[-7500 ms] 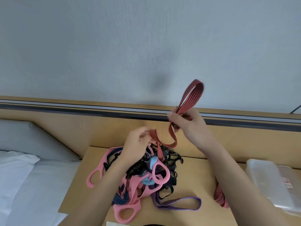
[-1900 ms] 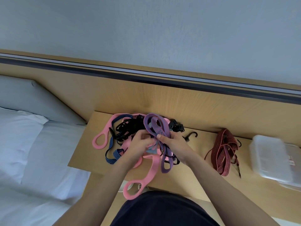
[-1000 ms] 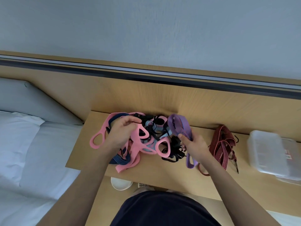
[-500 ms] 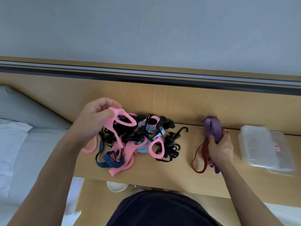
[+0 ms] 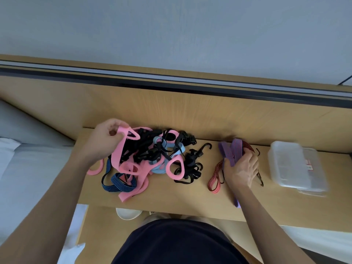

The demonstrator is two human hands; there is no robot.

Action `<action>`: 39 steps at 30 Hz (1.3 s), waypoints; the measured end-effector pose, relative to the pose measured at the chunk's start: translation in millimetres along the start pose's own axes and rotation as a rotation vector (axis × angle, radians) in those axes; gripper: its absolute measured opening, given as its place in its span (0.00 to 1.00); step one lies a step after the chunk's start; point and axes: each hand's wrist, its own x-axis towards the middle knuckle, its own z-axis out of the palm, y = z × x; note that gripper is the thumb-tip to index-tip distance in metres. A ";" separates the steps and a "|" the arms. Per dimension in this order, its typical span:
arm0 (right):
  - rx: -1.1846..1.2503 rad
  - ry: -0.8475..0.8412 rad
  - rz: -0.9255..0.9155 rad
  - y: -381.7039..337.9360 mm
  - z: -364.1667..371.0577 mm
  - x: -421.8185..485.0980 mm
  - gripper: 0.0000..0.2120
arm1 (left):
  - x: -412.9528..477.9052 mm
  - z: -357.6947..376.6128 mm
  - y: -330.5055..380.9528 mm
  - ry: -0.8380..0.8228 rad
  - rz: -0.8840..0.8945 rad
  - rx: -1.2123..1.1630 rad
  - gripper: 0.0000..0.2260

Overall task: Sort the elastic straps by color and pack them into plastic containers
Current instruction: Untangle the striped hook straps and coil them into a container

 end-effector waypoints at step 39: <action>-0.070 -0.883 -0.938 -132.3 73.0 -113.5 0.10 | -59.1 69.4 -178.7 0.219 -0.682 -0.284 0.27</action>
